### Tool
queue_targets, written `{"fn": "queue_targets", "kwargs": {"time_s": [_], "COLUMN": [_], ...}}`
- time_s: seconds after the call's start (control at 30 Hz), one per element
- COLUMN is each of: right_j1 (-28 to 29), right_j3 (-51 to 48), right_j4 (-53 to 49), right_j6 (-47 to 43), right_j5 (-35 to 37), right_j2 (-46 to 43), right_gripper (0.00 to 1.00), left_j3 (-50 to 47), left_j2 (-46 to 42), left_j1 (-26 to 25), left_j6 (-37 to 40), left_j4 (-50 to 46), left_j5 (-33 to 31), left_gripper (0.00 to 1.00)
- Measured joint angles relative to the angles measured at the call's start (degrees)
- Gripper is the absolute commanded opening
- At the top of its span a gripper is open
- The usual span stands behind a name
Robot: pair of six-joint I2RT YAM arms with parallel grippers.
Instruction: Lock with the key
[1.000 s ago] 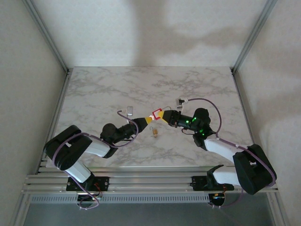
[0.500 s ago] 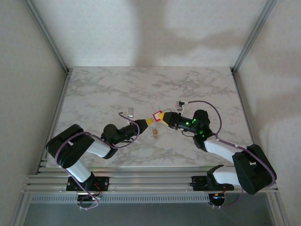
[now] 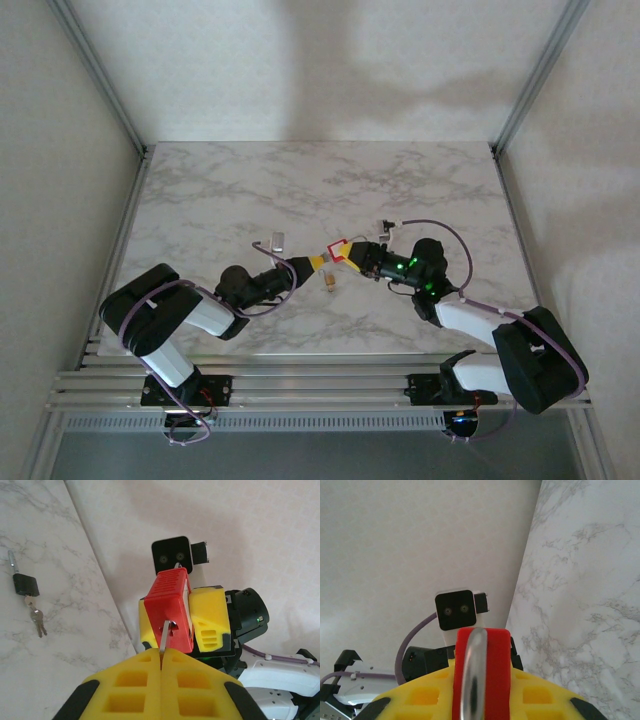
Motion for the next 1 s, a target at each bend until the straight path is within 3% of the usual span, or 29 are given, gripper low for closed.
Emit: {"fn": "queue_targets", "kwargs": {"time_s": [0.13,0.17,0.2,0.3,0.43,1.0], "right_j1": [-3.3,-3.6,-3.6,-3.6,-3.6,-3.5], "right_j3": [-0.1,-0.1,-0.1,-0.1,0.1,5.9], "right_j4": [2.3,2.9,3.5,5.0,5.6,6.4], "right_j6": [0.2,0.3,0.5,0.9,1.5,4.1], "right_j5": [3.2,3.6,3.7,3.6,3.1,-4.2], "right_j2": [-0.2,-0.2,-0.2,-0.1,0.3,6.8], "right_gripper": [0.0,0.0,0.0,0.0,0.0,0.0], "left_j3": [-1.5,-1.5,-1.5,-1.2,-0.7,5.3], "left_j2": [0.3,0.5,0.7,1.1,1.1,-0.6], "left_j1": [1.4,1.5,1.6,1.6,1.6,2.8], "left_j6": [-0.2,-0.4,-0.4,-1.1,-1.5,0.3], "left_j4": [-0.1,-0.1,-0.1,-0.1,-0.1,-0.1], "left_j5": [-1.9,-2.0,-2.1,-1.8,-1.2,3.4], "left_gripper": [0.01,0.15,0.23,0.38,0.48,0.51]}}
